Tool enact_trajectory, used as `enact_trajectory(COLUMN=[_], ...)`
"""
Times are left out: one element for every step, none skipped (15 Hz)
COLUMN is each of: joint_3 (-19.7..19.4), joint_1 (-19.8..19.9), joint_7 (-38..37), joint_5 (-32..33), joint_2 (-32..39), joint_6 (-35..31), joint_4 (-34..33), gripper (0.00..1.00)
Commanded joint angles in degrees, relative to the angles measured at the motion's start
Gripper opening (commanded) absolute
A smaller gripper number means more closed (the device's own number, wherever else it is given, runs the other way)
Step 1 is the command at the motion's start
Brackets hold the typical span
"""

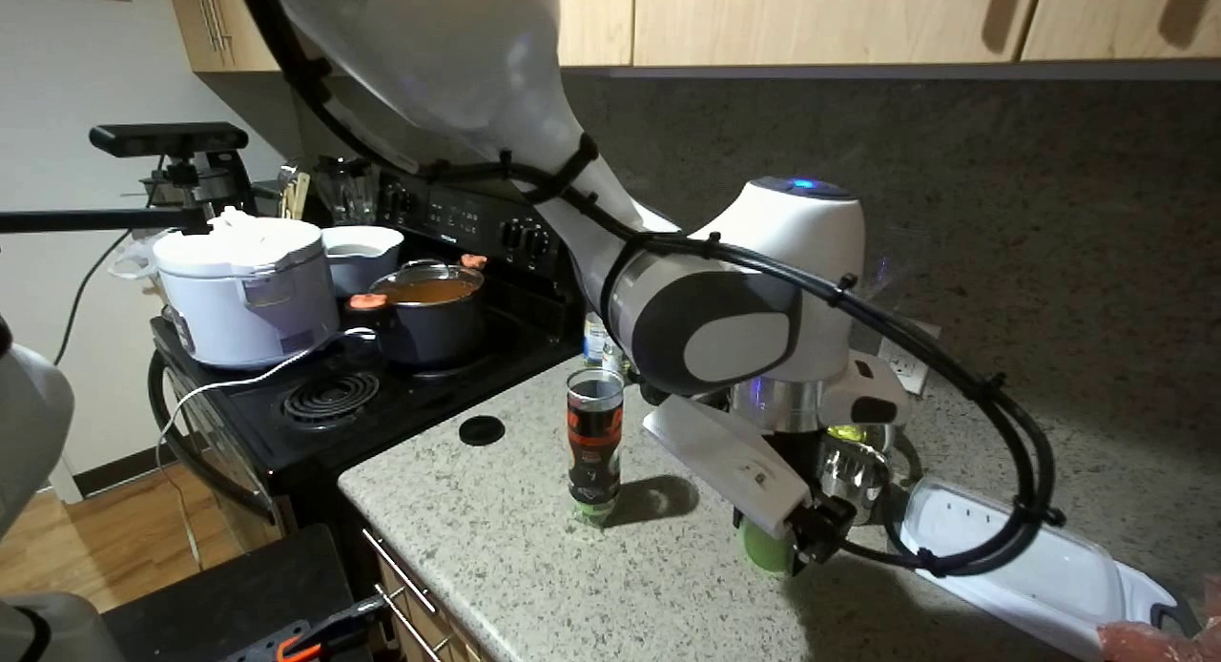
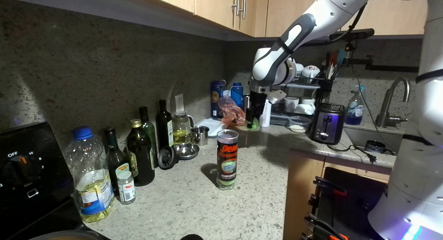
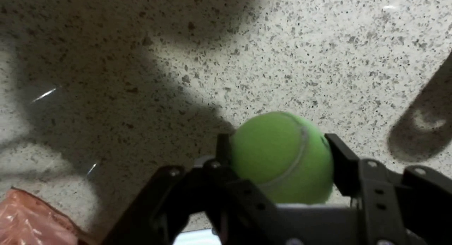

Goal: Put the two tennis balls inside the container then place the black lid on top of the container

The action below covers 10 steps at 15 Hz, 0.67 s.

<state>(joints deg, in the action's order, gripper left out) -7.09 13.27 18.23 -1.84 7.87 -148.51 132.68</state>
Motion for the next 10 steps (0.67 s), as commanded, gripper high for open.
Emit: enact_trajectory(joint_3=[-0.5,-0.3,-0.2,0.0,0.3,0.5,0.7,1.0,1.3,1.5], joint_1=[-2.8,-3.5,-4.0,-4.6,-5.1,-5.6,-6.1,-6.4,-6.9,-7.3], joint_7=[-4.3,-5.4,-6.2,-6.8,-7.1,-7.5,-7.8,-8.0,-8.5,-8.6], joint_5=[6.1,7.7,8.9,9.9,10.4,11.0,11.6,12.0,12.4,12.4], joint_2=[-4.6,-5.3,-6.0,-6.8,-7.7,-8.8,-9.7,-10.7,-11.5,-12.5], joint_6=[2.5,3.0,3.3,3.7,4.0,4.2,4.5,4.8,5.1,5.4], joint_4=[2.6,3.0,3.3,3.8,4.3,5.1,5.6,6.1,6.6,7.1], gripper=[0.42,0.42,0.42,0.42,0.42,0.42,0.42,0.42,0.42,0.42])
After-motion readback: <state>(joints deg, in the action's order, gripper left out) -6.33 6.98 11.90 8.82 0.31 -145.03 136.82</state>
